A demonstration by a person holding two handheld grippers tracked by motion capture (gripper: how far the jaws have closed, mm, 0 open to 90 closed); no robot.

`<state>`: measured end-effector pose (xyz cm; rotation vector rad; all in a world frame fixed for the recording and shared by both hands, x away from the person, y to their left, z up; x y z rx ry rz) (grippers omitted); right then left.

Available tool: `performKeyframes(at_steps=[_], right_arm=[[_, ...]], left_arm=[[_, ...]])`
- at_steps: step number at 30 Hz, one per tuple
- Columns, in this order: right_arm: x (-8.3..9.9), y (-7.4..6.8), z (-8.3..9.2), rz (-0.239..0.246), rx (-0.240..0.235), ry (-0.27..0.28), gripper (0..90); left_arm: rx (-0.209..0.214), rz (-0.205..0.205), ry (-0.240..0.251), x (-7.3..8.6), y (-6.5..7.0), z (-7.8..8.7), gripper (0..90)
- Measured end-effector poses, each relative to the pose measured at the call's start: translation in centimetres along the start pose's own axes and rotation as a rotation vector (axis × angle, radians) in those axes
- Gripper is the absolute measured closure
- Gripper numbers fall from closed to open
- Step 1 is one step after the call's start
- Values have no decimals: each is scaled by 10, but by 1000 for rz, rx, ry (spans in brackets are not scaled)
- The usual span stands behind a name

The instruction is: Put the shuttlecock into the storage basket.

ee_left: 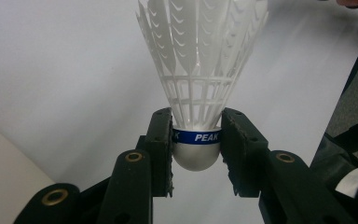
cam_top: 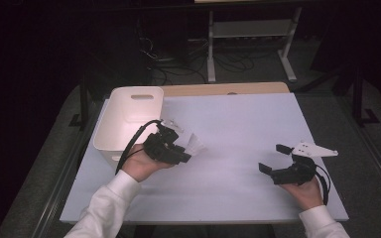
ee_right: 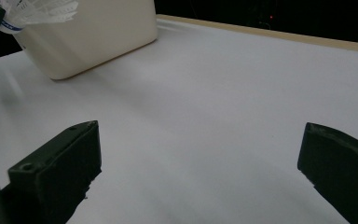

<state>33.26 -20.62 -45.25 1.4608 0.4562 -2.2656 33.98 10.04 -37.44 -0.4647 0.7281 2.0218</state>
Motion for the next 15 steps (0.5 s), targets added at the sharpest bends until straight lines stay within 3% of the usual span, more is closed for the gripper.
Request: performKeyframes(at_steps=[5,15], right_arm=[[0,0,0,-1,0,-3,0],[1,0,0,-1,0,-6,0]], left_arm=[[-5,6,12,-3,-1,6,648],[-8,-9,-9,-7,1,13,647]])
Point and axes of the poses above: each handheld gripper's, and its own axes: z roughly backward along the jaws, x roughly out of its underside, y roughly to its right, the point moved 7 cm from there along -z, roughly forward along the jaws, and after that the axes turned 14 degrees about x, right-handed, at the moved point
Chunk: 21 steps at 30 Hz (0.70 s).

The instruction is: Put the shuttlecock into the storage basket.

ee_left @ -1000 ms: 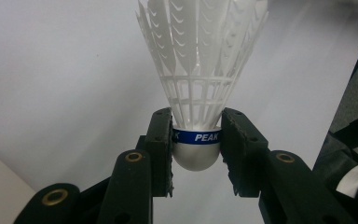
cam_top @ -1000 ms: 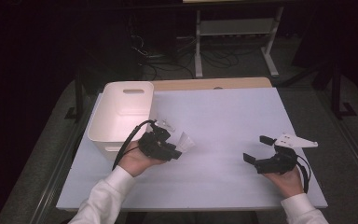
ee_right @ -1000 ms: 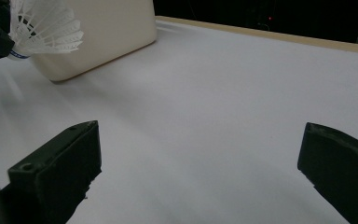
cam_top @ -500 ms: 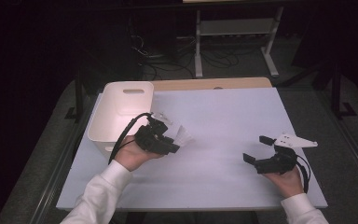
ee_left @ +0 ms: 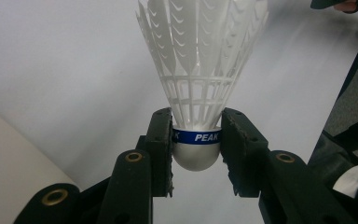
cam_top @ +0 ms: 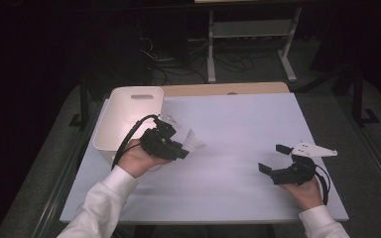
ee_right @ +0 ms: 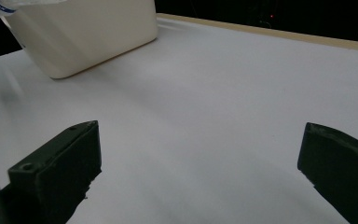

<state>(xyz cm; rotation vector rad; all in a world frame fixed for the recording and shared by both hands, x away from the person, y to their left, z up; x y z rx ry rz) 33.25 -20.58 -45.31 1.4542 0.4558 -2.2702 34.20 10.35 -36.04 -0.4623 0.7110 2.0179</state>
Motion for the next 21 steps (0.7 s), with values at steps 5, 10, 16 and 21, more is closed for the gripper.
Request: performKeyframes(at_steps=[5,10,16,21], right_arm=[[0,0,0,0,0,1,0],[0,0,0,-2,-2,-3,0],[0,0,0,1,2,0,0],[0,0,0,0,0,0,0]], left_arm=[[-6,-1,4,-4,1,5,647],[-15,-9,2,-8,2,13,647],[-12,-16,-4,-11,1,23,648],[-19,-25,-12,-13,1,31,647]])
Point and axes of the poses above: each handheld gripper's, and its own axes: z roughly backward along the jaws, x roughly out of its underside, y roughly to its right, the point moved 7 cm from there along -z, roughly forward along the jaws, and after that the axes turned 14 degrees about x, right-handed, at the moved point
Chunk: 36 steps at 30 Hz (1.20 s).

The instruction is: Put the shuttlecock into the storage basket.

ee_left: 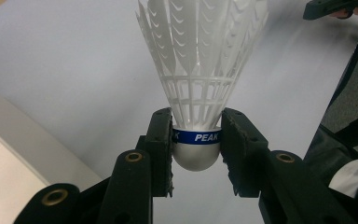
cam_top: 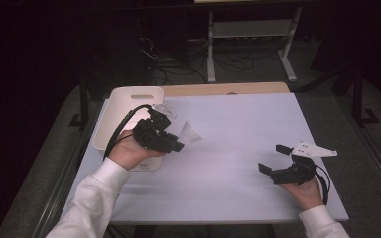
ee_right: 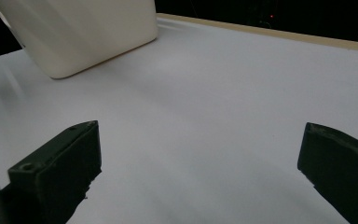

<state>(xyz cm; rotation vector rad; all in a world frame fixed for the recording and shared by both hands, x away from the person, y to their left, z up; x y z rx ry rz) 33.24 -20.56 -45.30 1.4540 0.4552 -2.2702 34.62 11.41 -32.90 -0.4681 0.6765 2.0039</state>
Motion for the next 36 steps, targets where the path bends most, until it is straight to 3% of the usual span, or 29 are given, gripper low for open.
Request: performKeyframes(at_steps=[18,26,36], right_arm=[[0,-1,0,3,-1,-2,0],[0,-1,0,3,-2,-3,0],[0,-1,-1,7,-3,-4,0]], left_arm=[[-8,1,0,-7,-6,27,647],[-33,16,27,-10,-13,39,647],[-20,11,10,-8,-17,50,647]])
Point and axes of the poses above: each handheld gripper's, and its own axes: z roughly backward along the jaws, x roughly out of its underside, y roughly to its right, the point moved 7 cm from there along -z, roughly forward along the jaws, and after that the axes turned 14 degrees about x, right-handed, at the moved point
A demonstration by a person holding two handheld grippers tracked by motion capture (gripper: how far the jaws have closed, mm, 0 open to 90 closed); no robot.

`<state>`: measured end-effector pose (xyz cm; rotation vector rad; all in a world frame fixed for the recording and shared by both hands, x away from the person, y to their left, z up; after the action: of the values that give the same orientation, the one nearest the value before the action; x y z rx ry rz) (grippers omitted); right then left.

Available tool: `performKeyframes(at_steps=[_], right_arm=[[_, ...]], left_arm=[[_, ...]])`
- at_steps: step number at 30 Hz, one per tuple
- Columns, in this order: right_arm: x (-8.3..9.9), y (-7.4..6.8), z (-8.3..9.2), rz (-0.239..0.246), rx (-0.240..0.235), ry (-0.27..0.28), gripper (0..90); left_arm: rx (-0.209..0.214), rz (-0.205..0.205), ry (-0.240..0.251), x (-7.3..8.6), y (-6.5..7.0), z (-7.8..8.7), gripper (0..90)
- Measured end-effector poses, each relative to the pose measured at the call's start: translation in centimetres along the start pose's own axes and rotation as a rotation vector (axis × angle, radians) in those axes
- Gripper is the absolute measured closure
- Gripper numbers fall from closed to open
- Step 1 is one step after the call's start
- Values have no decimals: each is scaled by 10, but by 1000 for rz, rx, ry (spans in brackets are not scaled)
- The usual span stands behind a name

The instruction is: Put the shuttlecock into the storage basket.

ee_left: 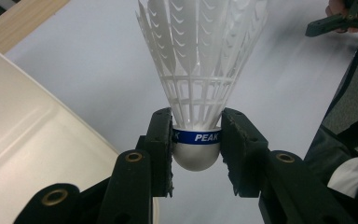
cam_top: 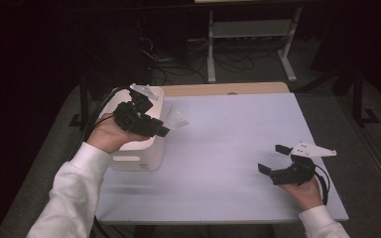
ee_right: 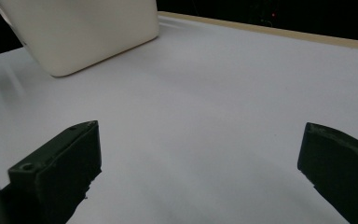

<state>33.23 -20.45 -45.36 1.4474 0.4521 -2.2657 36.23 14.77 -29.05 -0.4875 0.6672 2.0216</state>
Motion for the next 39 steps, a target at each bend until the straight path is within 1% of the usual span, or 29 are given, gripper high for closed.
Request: performKeyframes(at_steps=[1,2,3,4,7,11,12,13,14,16,17,19,25,27,28,29,31,33,34,35,36,39], right_arm=[[0,0,0,0,0,0,0],[0,0,0,-1,-1,1,0],[0,0,0,-1,-1,1,0],[0,0,0,-1,-2,0,0],[0,0,0,0,-2,1,0],[0,0,0,-2,-2,1,0],[0,0,0,-1,-1,0,0],[0,0,0,-1,-1,0,0],[0,0,0,1,0,0,0],[0,0,0,0,0,0,0],[0,0,0,0,0,0,0],[0,0,0,0,-1,-2,0],[0,0,0,0,0,-1,0],[0,0,0,0,-1,-1,0],[0,0,0,0,-1,-2,0],[0,0,0,0,-1,-2,0],[0,0,0,-3,-2,-4,0],[0,0,0,-4,-2,-5,0],[0,0,0,-4,-2,-5,0],[0,0,-1,-2,-2,-5,0],[0,-1,-1,-5,-3,-5,0],[0,-1,-1,-5,-3,-6,0]], left_arm=[[-3,-2,-4,1,-1,1,648],[-3,7,4,1,-2,2,647],[-3,0,-5,2,-3,4,647],[-3,7,2,2,-3,5,647],[3,5,1,4,-5,10,647],[-12,13,8,4,-8,15,647],[-15,9,3,5,-10,17,647],[-15,18,9,5,-10,18,647],[-19,13,0,5,-11,20,647],[-20,20,4,6,-12,21,647],[-19,15,-3,6,-13,22,647],[-10,21,-1,6,-13,24,647],[-15,19,-13,9,-18,32,647],[-22,22,-10,10,-20,34,647],[-22,20,-18,11,-21,36,647],[-23,24,-16,12,-22,37,647],[-23,28,-28,14,-23,39,647],[-26,35,-20,15,-25,40,647],[-26,32,-39,17,-26,42,647],[-27,41,-31,17,-26,42,647],[-26,39,-48,19,-28,43,647],[-24,47,-49,21,-30,45,647]])
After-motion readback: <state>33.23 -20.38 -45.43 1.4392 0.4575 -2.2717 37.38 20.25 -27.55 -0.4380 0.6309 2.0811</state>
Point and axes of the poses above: each handheld gripper's, and its own axes: z roughly backward along the jaws, x roughly out of its underside, y roughly to its right, the point moved 7 cm from there along -z, roughly forward along the jaws, and after that the axes turned 14 degrees about x, right-handed, at the moved point
